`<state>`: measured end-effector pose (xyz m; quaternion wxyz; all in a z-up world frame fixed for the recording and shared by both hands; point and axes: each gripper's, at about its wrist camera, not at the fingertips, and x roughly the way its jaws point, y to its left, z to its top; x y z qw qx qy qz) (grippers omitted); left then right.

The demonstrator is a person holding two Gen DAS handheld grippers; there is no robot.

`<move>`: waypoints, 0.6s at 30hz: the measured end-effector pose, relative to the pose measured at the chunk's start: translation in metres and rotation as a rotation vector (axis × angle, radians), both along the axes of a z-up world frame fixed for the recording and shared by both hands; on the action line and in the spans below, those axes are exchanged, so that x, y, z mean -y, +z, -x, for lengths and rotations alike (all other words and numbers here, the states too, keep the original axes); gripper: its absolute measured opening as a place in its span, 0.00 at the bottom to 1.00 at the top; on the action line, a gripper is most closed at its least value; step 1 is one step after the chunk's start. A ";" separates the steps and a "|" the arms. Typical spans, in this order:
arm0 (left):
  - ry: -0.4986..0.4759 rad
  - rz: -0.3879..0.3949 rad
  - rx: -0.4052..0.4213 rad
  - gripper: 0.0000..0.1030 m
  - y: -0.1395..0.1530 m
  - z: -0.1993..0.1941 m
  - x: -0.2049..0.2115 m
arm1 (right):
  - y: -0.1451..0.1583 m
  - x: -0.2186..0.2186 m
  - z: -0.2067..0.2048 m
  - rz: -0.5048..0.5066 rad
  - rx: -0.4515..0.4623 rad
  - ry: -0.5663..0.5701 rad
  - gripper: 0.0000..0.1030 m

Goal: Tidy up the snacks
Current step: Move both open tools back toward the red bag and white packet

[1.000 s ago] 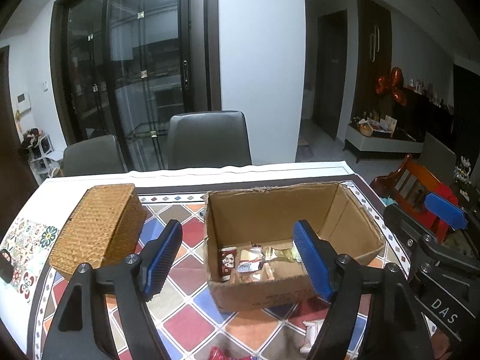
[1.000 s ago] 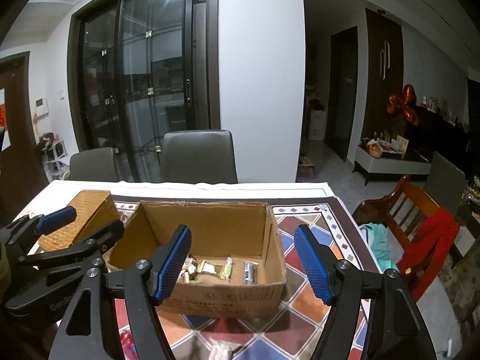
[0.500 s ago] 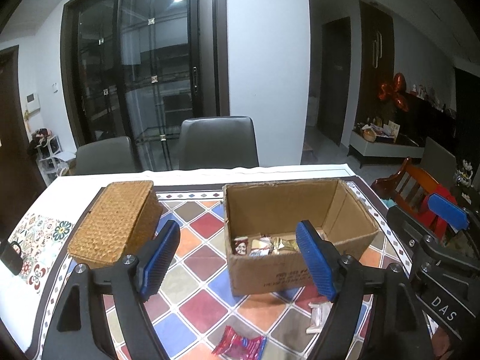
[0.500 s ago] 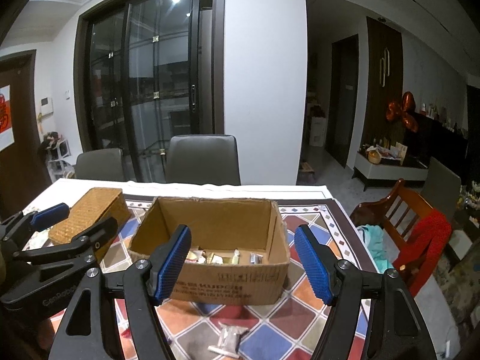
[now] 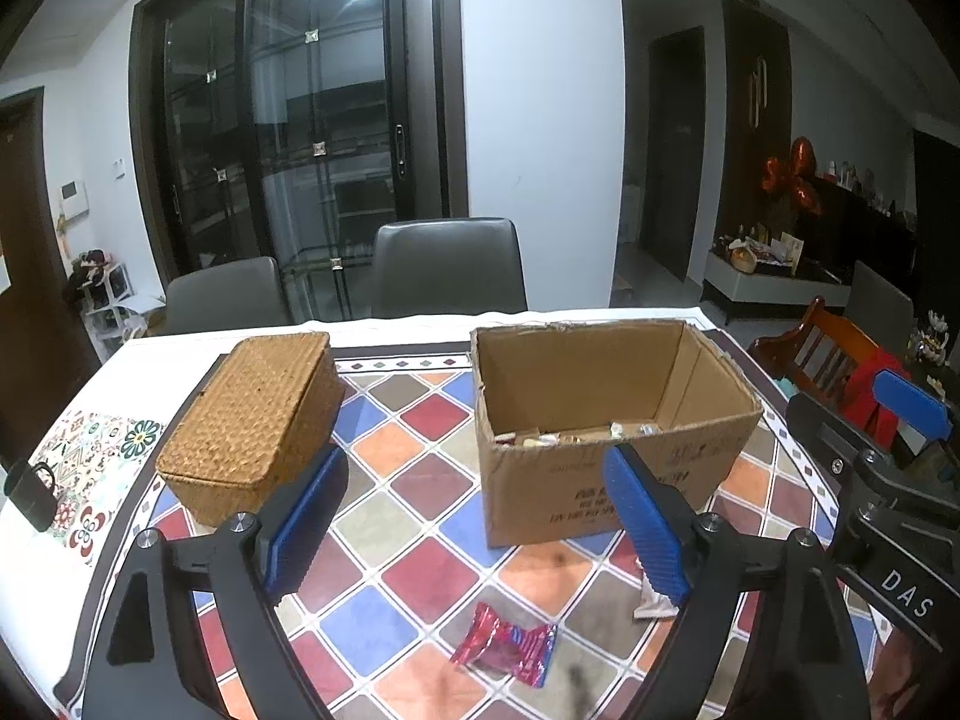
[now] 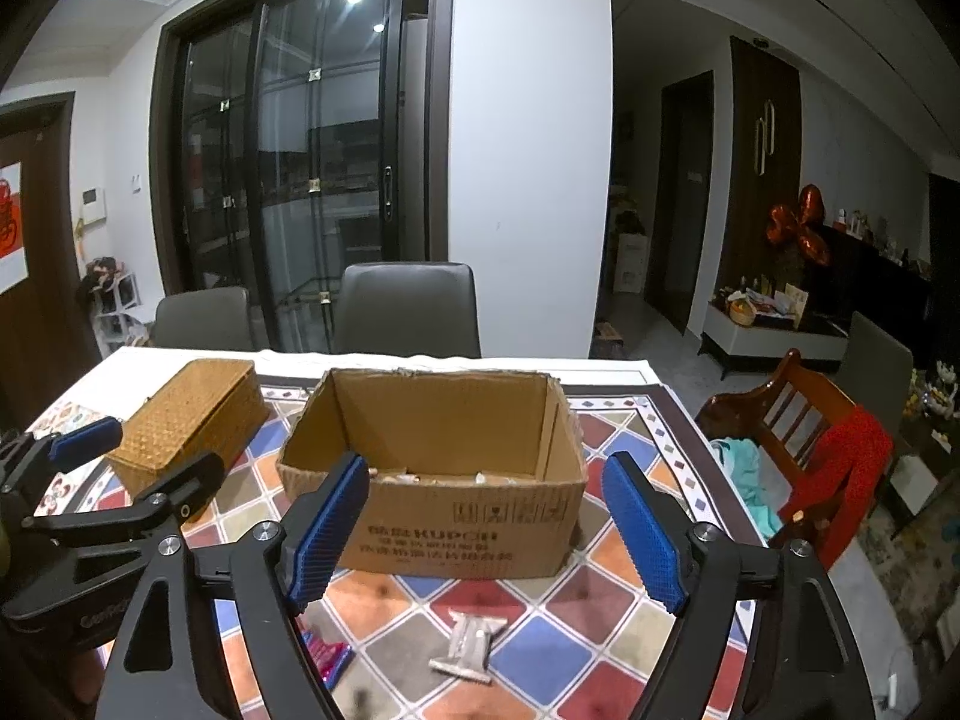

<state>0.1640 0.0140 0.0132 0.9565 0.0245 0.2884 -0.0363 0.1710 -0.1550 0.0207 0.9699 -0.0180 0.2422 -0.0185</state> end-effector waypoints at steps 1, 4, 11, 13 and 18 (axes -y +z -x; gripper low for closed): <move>0.000 -0.003 -0.001 0.85 -0.001 0.002 0.000 | -0.001 -0.001 0.001 0.003 -0.003 0.000 0.78; 0.000 -0.006 -0.009 0.85 -0.006 0.006 -0.001 | -0.005 -0.002 0.006 0.003 -0.010 -0.003 0.78; -0.011 -0.010 -0.026 0.85 -0.020 0.013 -0.003 | -0.018 -0.003 0.010 -0.003 -0.038 -0.012 0.78; -0.014 -0.009 -0.032 0.85 -0.024 0.014 -0.004 | -0.023 -0.002 0.011 -0.006 -0.049 -0.014 0.78; -0.024 -0.009 -0.044 0.86 -0.034 0.016 -0.004 | -0.036 -0.003 0.012 -0.005 -0.069 -0.017 0.78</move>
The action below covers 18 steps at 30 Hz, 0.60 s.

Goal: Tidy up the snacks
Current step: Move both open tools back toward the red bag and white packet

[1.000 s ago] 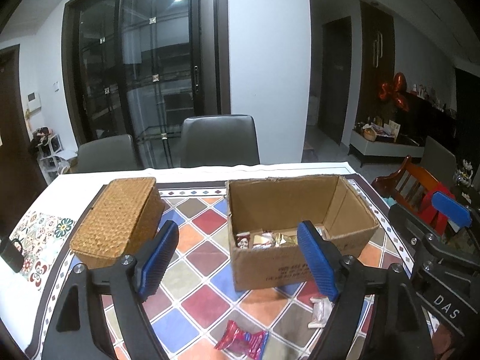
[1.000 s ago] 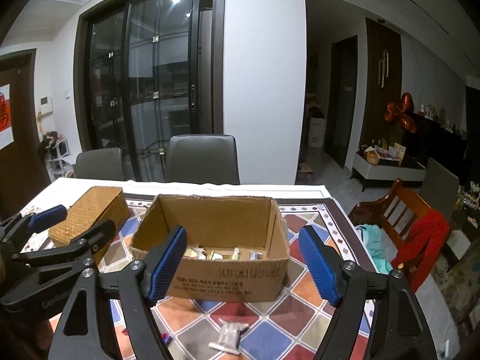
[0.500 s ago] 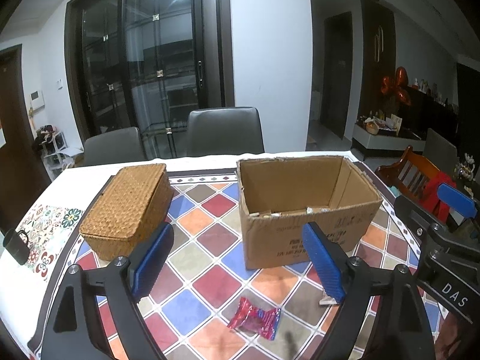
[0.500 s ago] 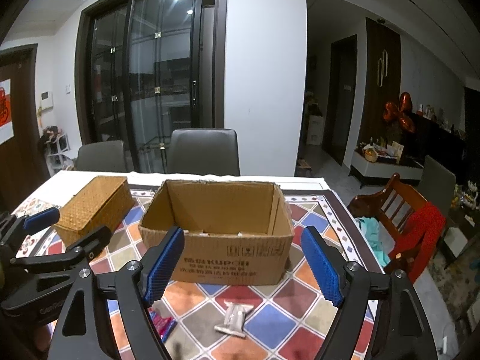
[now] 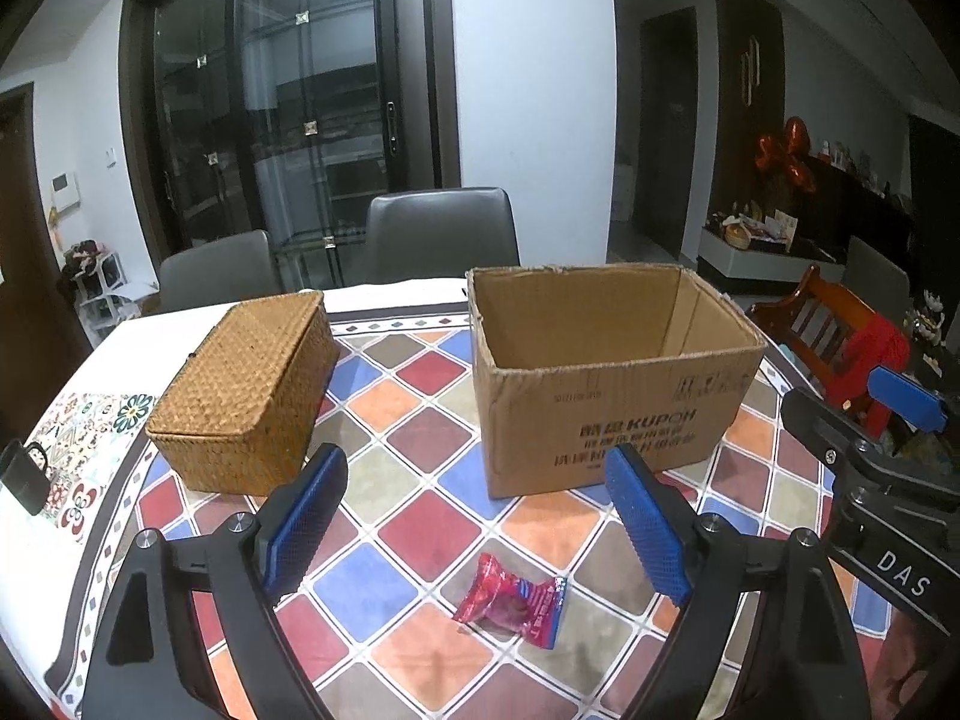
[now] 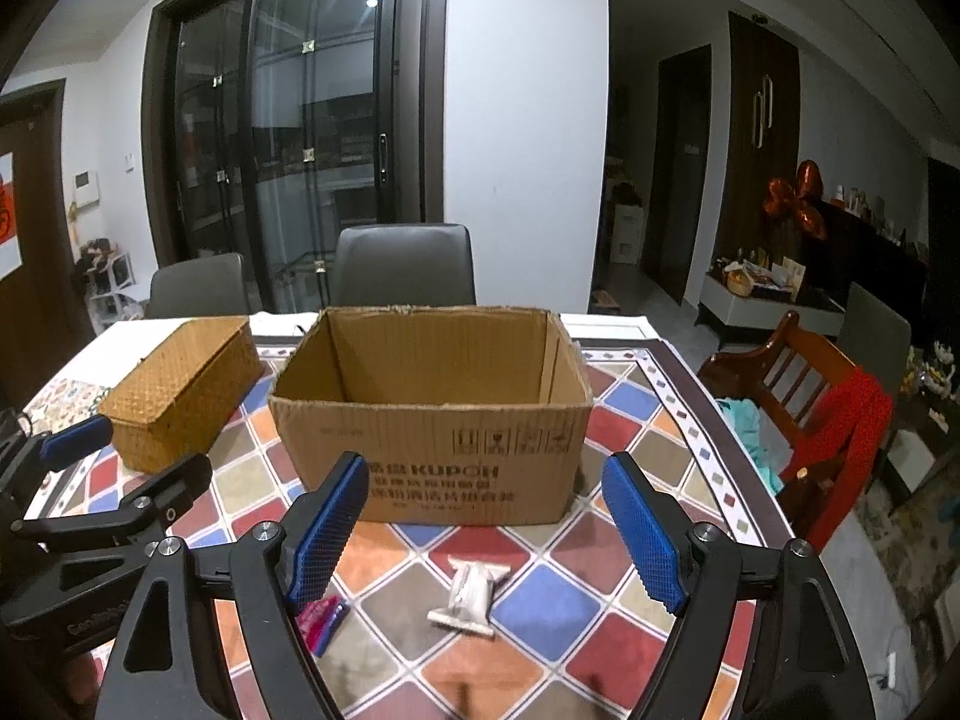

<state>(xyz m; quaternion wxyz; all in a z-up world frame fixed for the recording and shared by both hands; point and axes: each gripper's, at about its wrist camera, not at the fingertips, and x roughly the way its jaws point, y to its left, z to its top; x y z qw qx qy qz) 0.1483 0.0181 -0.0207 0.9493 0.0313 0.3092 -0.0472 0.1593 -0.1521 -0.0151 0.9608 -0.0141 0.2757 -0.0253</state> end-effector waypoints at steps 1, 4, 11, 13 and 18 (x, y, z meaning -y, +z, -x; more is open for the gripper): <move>-0.001 -0.002 0.000 0.85 -0.002 0.001 0.000 | -0.002 0.000 0.001 0.001 -0.002 0.000 0.78; -0.006 -0.006 -0.008 0.85 -0.012 0.001 0.001 | -0.010 -0.001 0.001 0.004 -0.015 -0.001 0.78; -0.026 0.001 -0.056 0.85 -0.038 0.001 0.004 | -0.031 0.001 -0.001 0.008 -0.054 -0.005 0.78; -0.030 0.003 -0.066 0.85 -0.044 0.002 0.004 | -0.036 0.002 -0.002 0.007 -0.065 -0.005 0.78; -0.044 -0.002 -0.088 0.85 -0.058 0.002 0.007 | -0.049 0.002 -0.003 0.008 -0.091 -0.005 0.78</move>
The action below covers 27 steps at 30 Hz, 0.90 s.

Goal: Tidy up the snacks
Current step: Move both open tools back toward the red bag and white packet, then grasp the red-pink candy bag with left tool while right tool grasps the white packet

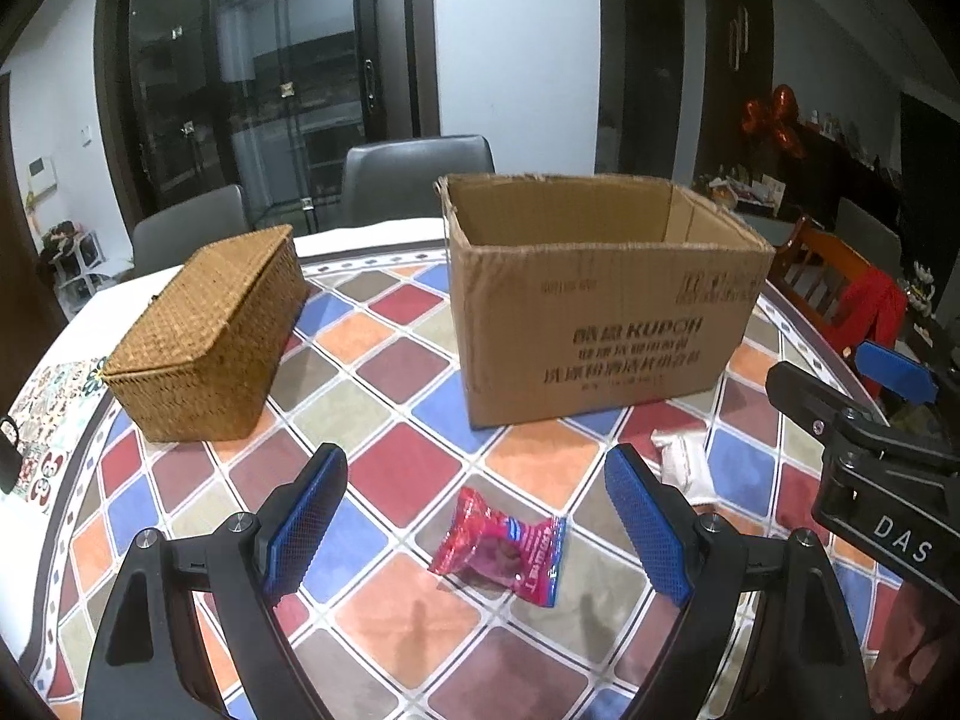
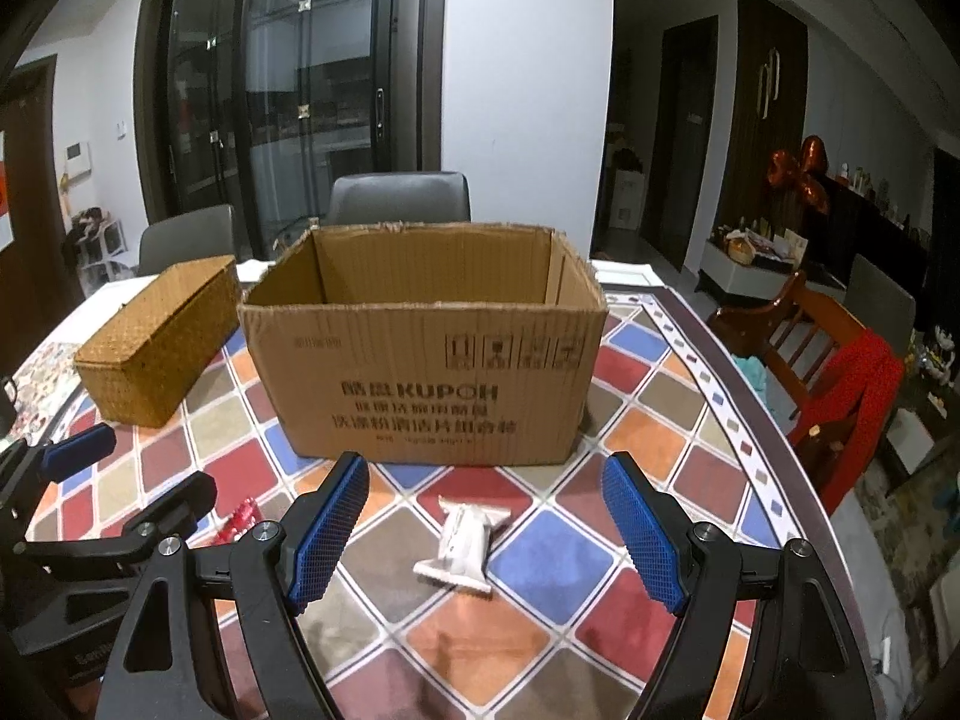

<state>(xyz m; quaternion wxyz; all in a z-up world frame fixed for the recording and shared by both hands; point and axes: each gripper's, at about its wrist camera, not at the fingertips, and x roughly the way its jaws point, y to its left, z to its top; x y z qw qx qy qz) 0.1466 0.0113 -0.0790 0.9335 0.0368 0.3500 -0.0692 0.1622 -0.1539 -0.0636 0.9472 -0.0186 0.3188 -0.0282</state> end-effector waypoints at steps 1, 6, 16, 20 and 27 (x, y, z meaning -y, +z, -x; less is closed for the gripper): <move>-0.003 0.001 -0.005 0.85 -0.003 0.000 0.000 | -0.003 0.000 -0.001 0.001 -0.006 0.001 0.78; -0.027 0.008 -0.026 0.85 -0.017 -0.003 0.001 | -0.016 0.000 -0.004 0.006 -0.034 0.002 0.78; -0.075 -0.020 -0.075 0.85 -0.044 -0.011 0.007 | -0.042 0.001 -0.013 0.002 -0.088 -0.009 0.78; -0.084 -0.018 -0.096 0.85 -0.054 -0.015 0.007 | -0.050 0.000 -0.018 0.002 -0.106 -0.010 0.78; -0.097 -0.015 -0.154 0.85 -0.076 -0.023 0.008 | -0.068 -0.003 -0.027 0.004 -0.148 -0.007 0.78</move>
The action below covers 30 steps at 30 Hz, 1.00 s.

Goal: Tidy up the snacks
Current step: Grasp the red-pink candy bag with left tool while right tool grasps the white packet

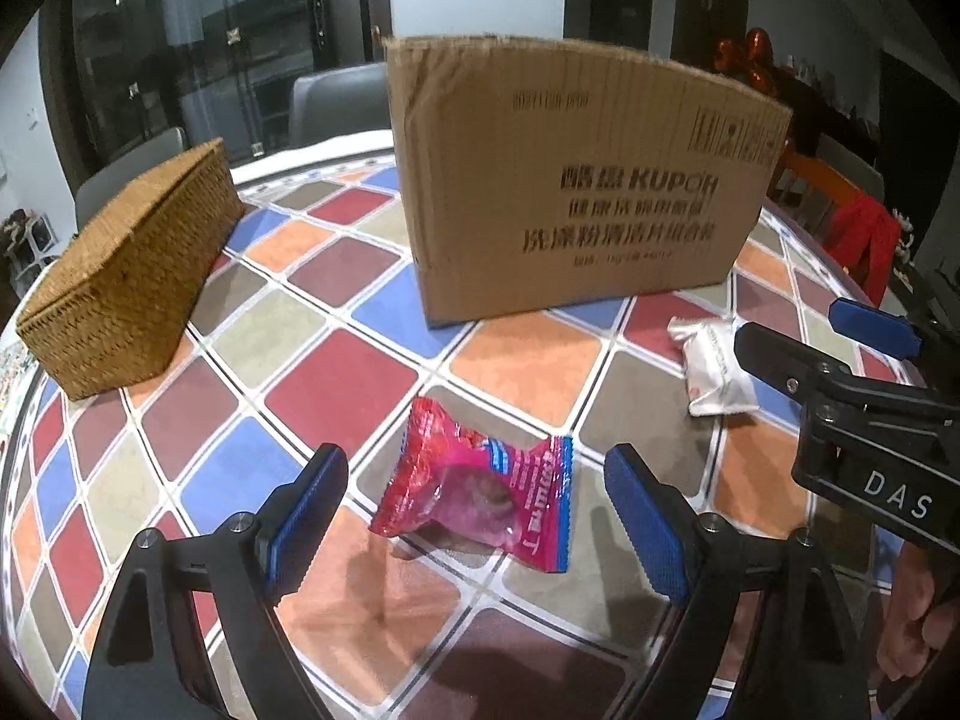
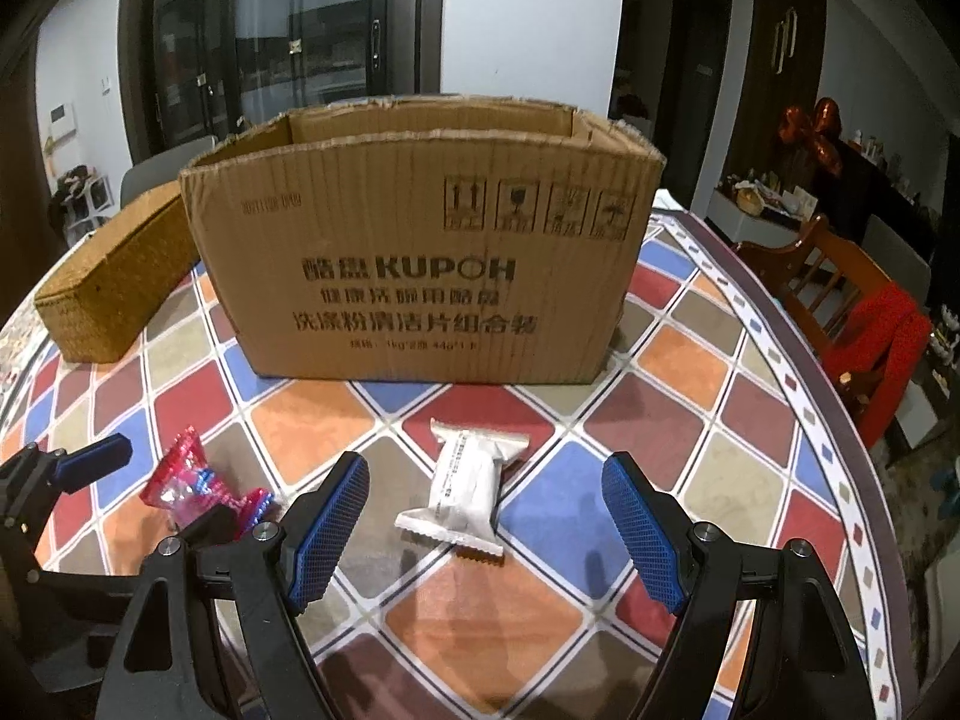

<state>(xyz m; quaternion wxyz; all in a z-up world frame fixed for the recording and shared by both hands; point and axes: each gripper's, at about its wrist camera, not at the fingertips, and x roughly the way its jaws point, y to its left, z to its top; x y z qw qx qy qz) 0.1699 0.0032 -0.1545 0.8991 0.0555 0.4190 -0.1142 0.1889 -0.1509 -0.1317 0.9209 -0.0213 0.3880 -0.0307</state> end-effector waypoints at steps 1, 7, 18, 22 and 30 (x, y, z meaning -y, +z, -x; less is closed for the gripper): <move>0.000 -0.002 -0.005 0.85 -0.002 -0.001 0.000 | -0.003 0.000 -0.001 0.000 -0.006 0.000 0.78; 0.004 -0.007 -0.038 0.85 -0.015 -0.006 -0.001 | -0.018 0.000 -0.012 -0.002 -0.042 -0.003 0.78; 0.009 0.011 -0.093 0.67 -0.029 -0.014 0.000 | -0.037 -0.004 -0.028 0.001 -0.092 -0.006 0.78; 0.014 0.018 -0.087 0.54 -0.028 -0.015 -0.001 | -0.044 -0.003 -0.032 -0.023 -0.120 -0.004 0.63; 0.025 0.031 -0.087 0.29 -0.026 -0.017 -0.003 | -0.053 0.002 -0.038 -0.065 -0.136 -0.002 0.34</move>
